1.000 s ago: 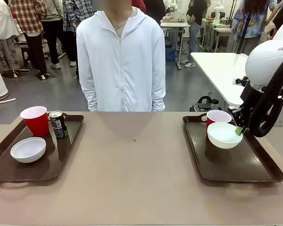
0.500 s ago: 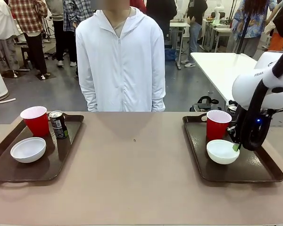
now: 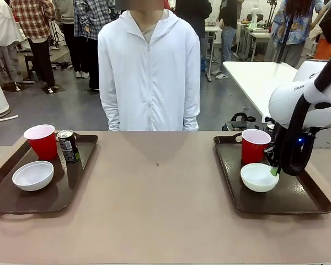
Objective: Prepare tableware on both trays.
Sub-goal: Pick up a Picnic Bowl from the table and place it on a Handle tray.
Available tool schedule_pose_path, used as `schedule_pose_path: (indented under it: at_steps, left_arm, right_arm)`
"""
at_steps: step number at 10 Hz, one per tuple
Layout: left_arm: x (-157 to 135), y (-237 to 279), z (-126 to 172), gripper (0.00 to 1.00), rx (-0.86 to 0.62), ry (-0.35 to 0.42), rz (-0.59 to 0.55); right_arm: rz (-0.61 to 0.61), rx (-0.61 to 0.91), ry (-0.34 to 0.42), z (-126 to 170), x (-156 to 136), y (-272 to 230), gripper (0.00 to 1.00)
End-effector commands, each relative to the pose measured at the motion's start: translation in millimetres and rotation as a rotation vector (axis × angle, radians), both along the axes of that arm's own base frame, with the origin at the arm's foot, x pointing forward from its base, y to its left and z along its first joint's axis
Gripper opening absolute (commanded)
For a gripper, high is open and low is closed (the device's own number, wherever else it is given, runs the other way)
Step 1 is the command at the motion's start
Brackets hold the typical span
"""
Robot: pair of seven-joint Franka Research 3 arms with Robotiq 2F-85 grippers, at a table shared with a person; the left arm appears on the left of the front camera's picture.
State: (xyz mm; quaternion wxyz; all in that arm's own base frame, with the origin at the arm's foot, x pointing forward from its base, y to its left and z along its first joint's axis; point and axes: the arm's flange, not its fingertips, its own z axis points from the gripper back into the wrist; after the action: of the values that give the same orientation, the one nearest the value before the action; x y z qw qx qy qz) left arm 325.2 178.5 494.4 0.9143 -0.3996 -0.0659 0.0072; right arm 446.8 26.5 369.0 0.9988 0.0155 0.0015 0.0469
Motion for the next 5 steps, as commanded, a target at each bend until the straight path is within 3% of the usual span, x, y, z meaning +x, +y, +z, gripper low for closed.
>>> schedule_pose_path:
  at_steps: [1,2,3,4,5]
  left_arm:
    - [0,1,2,1.00,-0.016,-0.010,0.001]
    - [0,1,2,1.00,-0.016,-0.010,0.001]
    - [0,1,2,1.00,-0.016,-0.010,0.001]
    - [0,1,2,1.00,-0.016,-0.010,0.001]
    - [0,1,2,1.00,-0.016,-0.010,0.001]
  right_arm:
    - [0.037,-0.011,-0.030,17,-13,0,0.43]
    - [0.053,-0.012,-0.049,30,-19,3,0.26]
    - [0.070,-0.031,-0.073,44,-26,6,0.63]
    - [0.080,-0.052,-0.101,60,-35,11,0.46]
    - [0.091,-0.064,-0.101,72,-43,17,0.83]
